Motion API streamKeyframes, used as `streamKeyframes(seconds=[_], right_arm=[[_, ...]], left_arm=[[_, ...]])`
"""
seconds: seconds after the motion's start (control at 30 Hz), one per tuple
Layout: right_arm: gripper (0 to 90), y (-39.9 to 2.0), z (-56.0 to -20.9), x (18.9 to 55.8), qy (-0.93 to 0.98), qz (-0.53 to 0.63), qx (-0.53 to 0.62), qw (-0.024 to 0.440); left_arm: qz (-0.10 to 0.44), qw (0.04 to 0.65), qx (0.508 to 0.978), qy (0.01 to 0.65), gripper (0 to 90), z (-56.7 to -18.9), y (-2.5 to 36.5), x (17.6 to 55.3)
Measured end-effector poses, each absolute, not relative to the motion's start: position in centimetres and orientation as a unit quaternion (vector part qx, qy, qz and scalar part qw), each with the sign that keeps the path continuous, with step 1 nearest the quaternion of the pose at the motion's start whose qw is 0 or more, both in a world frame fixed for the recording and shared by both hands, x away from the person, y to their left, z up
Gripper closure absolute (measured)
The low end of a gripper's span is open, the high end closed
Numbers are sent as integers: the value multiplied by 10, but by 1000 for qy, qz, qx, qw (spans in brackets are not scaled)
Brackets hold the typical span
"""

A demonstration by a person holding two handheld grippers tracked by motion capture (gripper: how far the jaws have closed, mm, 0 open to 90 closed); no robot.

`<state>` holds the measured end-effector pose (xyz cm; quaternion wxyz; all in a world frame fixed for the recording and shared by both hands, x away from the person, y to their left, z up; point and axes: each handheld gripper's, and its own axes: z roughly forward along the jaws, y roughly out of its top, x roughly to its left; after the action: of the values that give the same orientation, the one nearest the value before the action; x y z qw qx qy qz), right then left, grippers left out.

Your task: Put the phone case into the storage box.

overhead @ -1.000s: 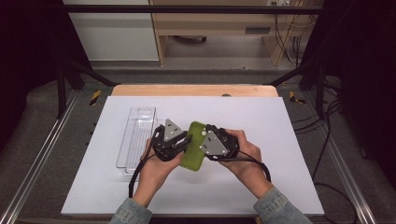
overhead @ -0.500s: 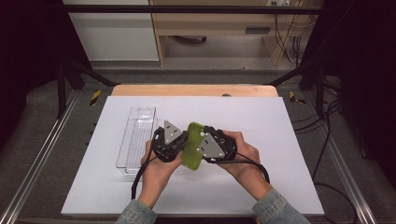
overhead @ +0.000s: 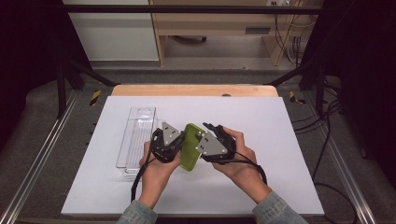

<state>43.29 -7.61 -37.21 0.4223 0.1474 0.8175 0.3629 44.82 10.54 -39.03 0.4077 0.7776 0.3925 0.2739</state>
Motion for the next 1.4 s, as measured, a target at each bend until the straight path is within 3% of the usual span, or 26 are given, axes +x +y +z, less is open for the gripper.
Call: streamKeyframes(seconds=[0.33, 1.2, 1.4], right_arm=[[340, -83, -370, 434, 815, 401, 185, 376], [220, -92, -369, 437, 814, 416, 217, 343], [159, -95, -369, 436, 811, 419, 228, 339]], left_arm=[[274, 408, 776, 394, 872, -391, 107, 449], [283, 411, 769, 400, 871, -389, 109, 450], [289, 414, 764, 402, 872, -388, 111, 449]])
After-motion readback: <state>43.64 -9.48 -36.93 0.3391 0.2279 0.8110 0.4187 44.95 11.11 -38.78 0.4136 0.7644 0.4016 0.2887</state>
